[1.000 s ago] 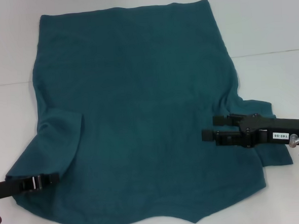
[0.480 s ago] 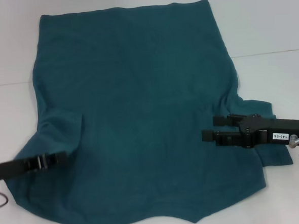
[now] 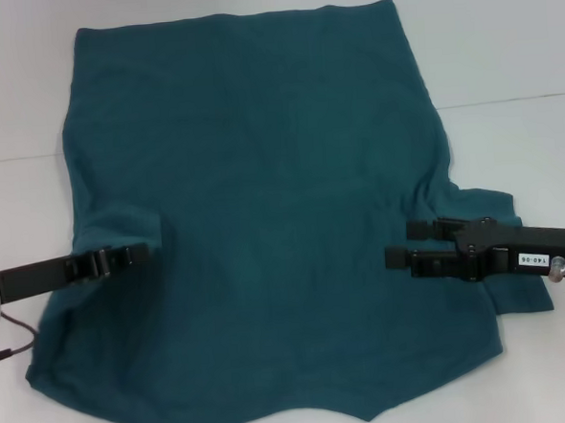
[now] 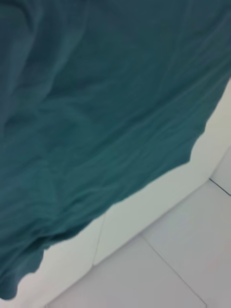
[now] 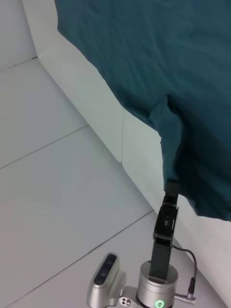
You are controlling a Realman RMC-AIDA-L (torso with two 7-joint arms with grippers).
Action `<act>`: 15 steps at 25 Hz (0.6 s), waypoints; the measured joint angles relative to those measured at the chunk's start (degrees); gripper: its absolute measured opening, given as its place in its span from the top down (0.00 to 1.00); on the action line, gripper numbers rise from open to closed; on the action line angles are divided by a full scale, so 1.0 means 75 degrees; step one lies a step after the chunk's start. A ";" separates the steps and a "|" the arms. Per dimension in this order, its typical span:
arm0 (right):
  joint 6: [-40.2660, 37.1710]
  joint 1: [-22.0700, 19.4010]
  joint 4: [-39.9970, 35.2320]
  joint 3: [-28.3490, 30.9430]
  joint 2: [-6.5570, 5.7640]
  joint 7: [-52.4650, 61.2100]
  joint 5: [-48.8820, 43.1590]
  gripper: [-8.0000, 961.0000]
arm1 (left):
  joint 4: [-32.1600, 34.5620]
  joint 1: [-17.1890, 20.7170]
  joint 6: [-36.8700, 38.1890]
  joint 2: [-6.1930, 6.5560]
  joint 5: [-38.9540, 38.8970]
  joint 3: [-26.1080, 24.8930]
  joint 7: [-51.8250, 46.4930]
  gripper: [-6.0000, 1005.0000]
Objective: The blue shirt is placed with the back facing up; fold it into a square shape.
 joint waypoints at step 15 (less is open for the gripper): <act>0.0052 0.0044 0.0000 0.0000 -0.0021 -0.0012 0.0001 0.05 | -0.1113 -0.0178 -0.0343 -0.0213 -0.0444 0.0060 0.0411 0.95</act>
